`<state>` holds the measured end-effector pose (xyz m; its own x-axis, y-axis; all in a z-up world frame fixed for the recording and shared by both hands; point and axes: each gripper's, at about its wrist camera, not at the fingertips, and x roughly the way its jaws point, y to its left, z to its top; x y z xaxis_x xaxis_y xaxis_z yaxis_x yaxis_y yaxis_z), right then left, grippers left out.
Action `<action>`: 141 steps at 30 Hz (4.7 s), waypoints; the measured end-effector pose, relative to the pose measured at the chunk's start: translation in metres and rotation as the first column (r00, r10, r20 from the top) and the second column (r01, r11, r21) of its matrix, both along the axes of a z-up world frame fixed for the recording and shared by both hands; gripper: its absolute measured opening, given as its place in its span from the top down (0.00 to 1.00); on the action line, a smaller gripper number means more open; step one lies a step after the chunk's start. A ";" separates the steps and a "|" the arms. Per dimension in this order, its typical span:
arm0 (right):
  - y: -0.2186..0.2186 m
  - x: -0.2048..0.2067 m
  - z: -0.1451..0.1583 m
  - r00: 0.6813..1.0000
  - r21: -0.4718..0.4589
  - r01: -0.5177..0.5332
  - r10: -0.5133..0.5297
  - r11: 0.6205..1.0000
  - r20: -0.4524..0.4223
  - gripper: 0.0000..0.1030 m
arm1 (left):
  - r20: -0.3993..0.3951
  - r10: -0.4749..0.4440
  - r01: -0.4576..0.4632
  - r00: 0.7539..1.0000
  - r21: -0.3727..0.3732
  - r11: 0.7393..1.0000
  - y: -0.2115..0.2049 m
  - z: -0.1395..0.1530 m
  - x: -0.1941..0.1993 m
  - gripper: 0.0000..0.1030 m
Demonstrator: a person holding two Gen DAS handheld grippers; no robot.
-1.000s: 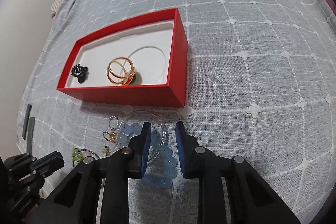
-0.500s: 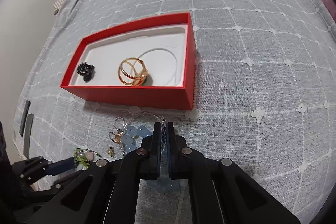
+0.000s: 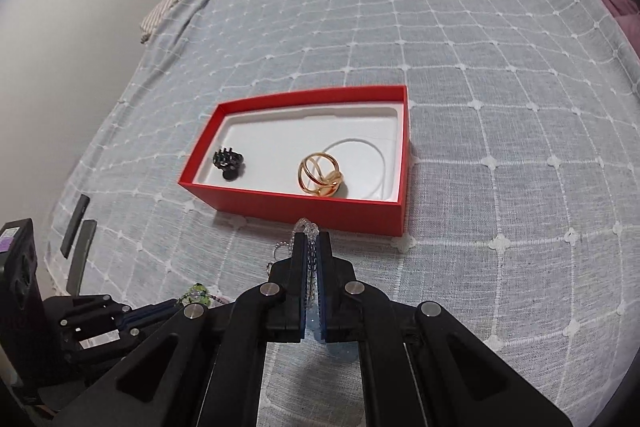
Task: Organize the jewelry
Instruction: 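Lower both bracelets into the red box and open both tools, then grasp the green-bead bracelet with the left tool while the right tool grasps the light-blue bead bracelet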
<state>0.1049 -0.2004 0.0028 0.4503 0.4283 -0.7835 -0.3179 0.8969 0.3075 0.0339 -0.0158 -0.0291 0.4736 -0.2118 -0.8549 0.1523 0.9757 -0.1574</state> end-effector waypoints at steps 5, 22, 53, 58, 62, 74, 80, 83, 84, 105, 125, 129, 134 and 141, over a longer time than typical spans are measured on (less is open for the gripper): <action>-0.002 -0.003 0.008 1.000 0.015 -0.003 0.003 1.000 0.023 0.97 | 0.052 -0.031 0.032 0.998 -0.025 0.999 0.001 0.015 -0.005 1.00; -0.009 -0.005 0.022 0.998 0.043 0.008 -0.011 0.999 0.056 0.97 | 0.204 -0.122 0.165 0.971 -0.204 0.965 -0.001 0.057 -0.019 1.00; 0.015 0.065 0.019 0.999 0.316 -0.009 0.023 0.949 -0.041 0.96 | 0.116 0.058 -0.011 0.992 -0.370 0.929 0.023 0.042 0.124 1.00; -0.005 0.071 0.010 0.997 0.304 0.062 -0.042 0.951 -0.071 0.96 | 0.067 0.092 -0.064 0.994 -0.343 0.937 0.031 0.026 0.128 1.00; -0.007 0.071 0.006 0.995 0.245 0.087 -0.072 0.966 -0.068 0.92 | 0.071 0.121 -0.097 0.990 -0.275 0.956 0.035 0.021 0.129 1.00; -0.028 0.057 0.011 0.991 0.147 0.136 -0.134 0.980 -0.024 0.91 | 0.117 0.105 -0.086 0.988 -0.157 0.984 0.034 0.028 0.118 0.77; -0.035 0.045 0.024 0.991 0.140 0.133 -0.135 0.981 0.008 0.90 | 0.179 0.110 -0.096 0.978 -0.083 0.992 0.033 0.041 0.094 0.71; -0.041 0.038 0.026 0.992 0.140 0.128 -0.130 0.982 0.005 0.70 | 0.198 0.096 -0.094 0.976 -0.023 0.995 0.028 0.042 0.079 0.67; -0.042 0.037 0.027 0.992 0.136 0.127 -0.129 0.982 0.002 0.68 | 0.196 0.094 -0.094 0.976 -0.009 0.996 0.026 0.042 0.077 0.66; -0.045 0.011 0.004 0.990 -0.038 0.116 -0.118 0.993 -0.077 0.67 | 0.018 0.077 -0.077 0.997 0.018 0.997 0.014 0.004 0.031 0.43; -0.008 0.008 -0.039 0.987 -0.211 -0.031 -0.003 0.977 -0.160 0.60 | -0.057 0.046 -0.044 0.997 0.037 0.998 -0.009 -0.019 0.028 0.75; -0.001 0.006 -0.040 0.991 -0.252 -0.052 0.018 0.966 -0.135 0.61 | -0.061 0.050 -0.048 0.997 0.045 0.998 -0.009 -0.020 0.029 0.93; 0.011 0.001 -0.044 0.991 -0.283 -0.097 0.067 0.954 -0.115 0.71 | -0.048 0.060 -0.059 0.997 0.023 0.998 -0.004 -0.017 0.030 0.94; 0.015 -0.002 -0.038 0.995 -0.290 -0.092 0.076 0.953 -0.066 0.89 | -0.028 0.074 -0.074 0.997 0.013 0.997 0.002 -0.011 0.030 0.95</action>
